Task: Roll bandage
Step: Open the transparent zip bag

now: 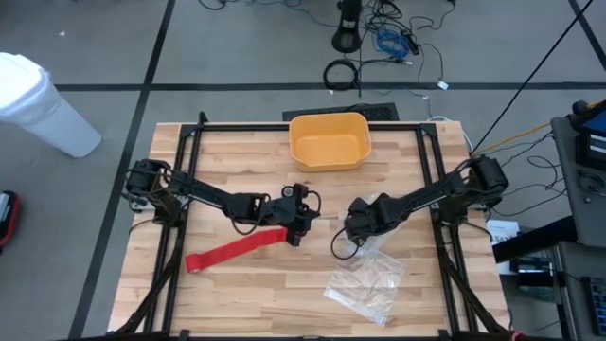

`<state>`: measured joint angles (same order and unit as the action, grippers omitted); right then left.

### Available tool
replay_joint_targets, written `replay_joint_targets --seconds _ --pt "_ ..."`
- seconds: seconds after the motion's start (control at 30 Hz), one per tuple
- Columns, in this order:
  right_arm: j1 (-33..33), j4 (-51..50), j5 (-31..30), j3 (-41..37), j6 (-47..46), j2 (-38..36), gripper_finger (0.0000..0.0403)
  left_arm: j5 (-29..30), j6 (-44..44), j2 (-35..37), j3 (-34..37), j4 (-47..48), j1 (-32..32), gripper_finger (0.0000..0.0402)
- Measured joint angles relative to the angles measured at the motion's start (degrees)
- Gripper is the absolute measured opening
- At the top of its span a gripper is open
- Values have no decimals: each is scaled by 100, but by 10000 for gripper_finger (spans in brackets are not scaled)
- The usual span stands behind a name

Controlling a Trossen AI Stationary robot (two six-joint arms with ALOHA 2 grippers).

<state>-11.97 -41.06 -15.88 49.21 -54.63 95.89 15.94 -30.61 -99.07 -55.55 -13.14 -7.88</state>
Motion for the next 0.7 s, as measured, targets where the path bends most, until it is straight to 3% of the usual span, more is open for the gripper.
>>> replay_joint_targets --seconds 0.13,0.23,0.5,0.7 --pt "2 435 96 20 477 247 253 0 9 0 0 3 45 13" --pt "-4 594 125 20 718 291 214 -1 20 0 0 96 55 13" --pt "-17 682 298 -27 1582 36 18 39 435 0 0 258 54 13" --pt "-48 631 179 -67 2270 -431 2 76 434 0 0 311 95 13"
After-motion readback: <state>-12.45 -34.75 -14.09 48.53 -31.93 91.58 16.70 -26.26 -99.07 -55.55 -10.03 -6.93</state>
